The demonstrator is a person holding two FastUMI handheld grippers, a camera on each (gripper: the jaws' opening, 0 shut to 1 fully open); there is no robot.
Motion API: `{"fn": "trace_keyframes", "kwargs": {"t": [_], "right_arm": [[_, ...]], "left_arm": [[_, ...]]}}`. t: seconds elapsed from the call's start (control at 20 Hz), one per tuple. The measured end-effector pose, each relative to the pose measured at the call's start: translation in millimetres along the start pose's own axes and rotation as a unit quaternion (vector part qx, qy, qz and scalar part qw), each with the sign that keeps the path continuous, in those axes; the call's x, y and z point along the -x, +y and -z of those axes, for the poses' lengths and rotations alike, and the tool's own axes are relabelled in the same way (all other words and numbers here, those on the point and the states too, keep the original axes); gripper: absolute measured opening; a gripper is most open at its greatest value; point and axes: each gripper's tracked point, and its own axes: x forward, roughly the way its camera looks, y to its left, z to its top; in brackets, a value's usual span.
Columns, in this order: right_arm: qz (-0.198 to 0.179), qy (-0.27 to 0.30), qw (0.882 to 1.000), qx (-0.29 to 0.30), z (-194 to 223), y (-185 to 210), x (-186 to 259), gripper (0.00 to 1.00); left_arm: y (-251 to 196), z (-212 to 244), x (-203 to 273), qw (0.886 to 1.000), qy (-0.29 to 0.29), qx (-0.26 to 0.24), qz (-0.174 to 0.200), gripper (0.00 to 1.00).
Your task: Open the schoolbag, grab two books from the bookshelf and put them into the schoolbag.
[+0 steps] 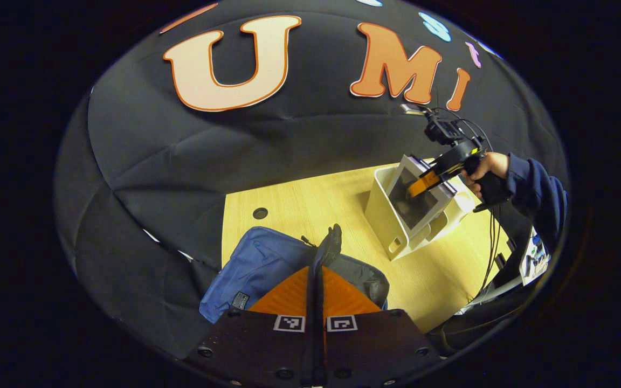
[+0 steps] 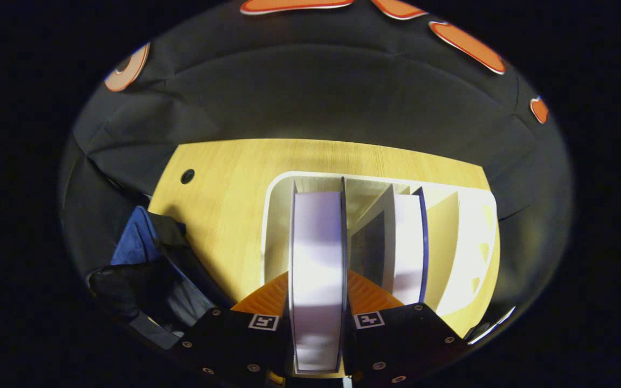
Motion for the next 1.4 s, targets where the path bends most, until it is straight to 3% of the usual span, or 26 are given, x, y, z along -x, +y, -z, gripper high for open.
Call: {"fn": "trace_keyframes", "kwargs": {"t": [0.35, 0.65, 0.9, 1.05, 1.2, 1.4], "right_arm": [[-0.065, -0.060, 0.996, -0.004, -1, 8, 80, 0.35], [-0.099, -0.124, 0.987, -0.006, 13, 12, 153, 0.35], [-0.141, -0.151, 0.978, -0.016, 32, 37, 184, 0.34], [-0.177, -0.155, 0.971, -0.033, 48, 62, 182, 0.34], [-0.224, -0.124, 0.965, -0.064, 84, 96, 160, 0.34], [-0.277, -0.106, 0.940, -0.167, 98, 132, 123, 0.34]], "left_arm": [[0, 2, 2, 1.000, 0.003, -0.002, -0.001, 0.01], [3, -2, 3, 1.000, 0.008, -0.005, -0.005, 0.00], [6, -5, 1, 1.000, 0.012, -0.013, -0.007, 0.00], [5, -8, 1, 1.000, 0.014, -0.012, -0.004, 0.01], [9, -6, 1, 1.000, 0.020, -0.013, -0.005, 0.01], [7, -8, -2, 0.999, 0.028, -0.023, -0.002, 0.01]]}}
